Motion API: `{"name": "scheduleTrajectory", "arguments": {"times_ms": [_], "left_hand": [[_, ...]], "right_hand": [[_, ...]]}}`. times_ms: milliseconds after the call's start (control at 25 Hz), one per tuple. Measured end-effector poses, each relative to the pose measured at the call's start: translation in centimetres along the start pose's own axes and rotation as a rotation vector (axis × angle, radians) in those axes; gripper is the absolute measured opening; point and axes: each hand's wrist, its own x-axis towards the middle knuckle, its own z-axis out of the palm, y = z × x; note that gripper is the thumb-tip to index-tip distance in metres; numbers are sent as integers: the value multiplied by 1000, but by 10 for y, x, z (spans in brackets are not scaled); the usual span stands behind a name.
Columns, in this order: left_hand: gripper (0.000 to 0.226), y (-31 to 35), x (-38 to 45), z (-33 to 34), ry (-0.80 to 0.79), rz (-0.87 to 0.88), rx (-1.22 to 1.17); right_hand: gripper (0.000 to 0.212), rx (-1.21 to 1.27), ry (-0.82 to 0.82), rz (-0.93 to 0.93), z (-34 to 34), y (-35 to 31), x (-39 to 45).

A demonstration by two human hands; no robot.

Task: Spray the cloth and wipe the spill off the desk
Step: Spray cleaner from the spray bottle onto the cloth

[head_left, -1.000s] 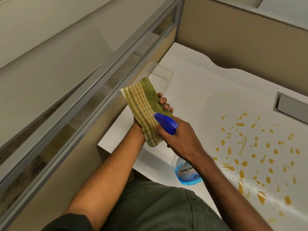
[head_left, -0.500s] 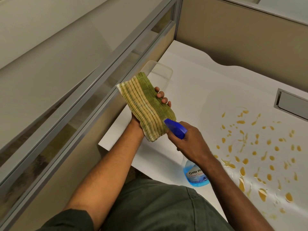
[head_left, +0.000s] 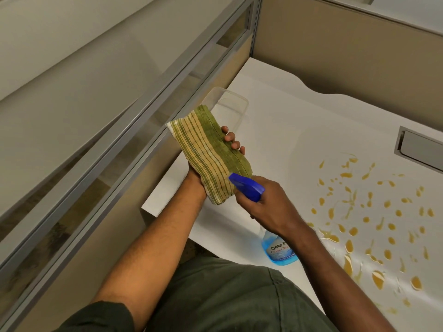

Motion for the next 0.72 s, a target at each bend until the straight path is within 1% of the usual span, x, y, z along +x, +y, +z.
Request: {"name": "scheduleTrajectory", "arguments": {"times_ms": [80, 160, 320, 400, 440, 520, 600, 640, 720], "left_hand": [[49, 2, -2, -1, -7, 16, 8], [46, 7, -4, -3, -34, 28, 21], [47, 5, -10, -13, -72, -3, 29], [48, 1, -12, -23, -103, -14, -7], [49, -1, -14, -27, -90, -14, -25], [51, -3, -19, -34, -9, -48, -40], [64, -2, -25, -41, 68, -81, -47], [67, 1, -27, -44, 77, -72, -39], [65, 3, -35, -51, 77, -45, -26]], "right_hand": [[21, -49, -23, -28, 5, -5, 0], [20, -43, -13, -59, 6, -11, 2], [17, 3, 62, -75, 1, -18, 14], [21, -7, 72, -51, 0, -20, 21], [23, -21, 61, -39, 1, -21, 24], [25, -43, 26, -30, 4, -22, 27], [23, -42, 5, -37, 5, -23, 29], [23, -34, 0, -39, 5, -24, 31], [26, 0, 10, -28, 2, -28, 36]]}}
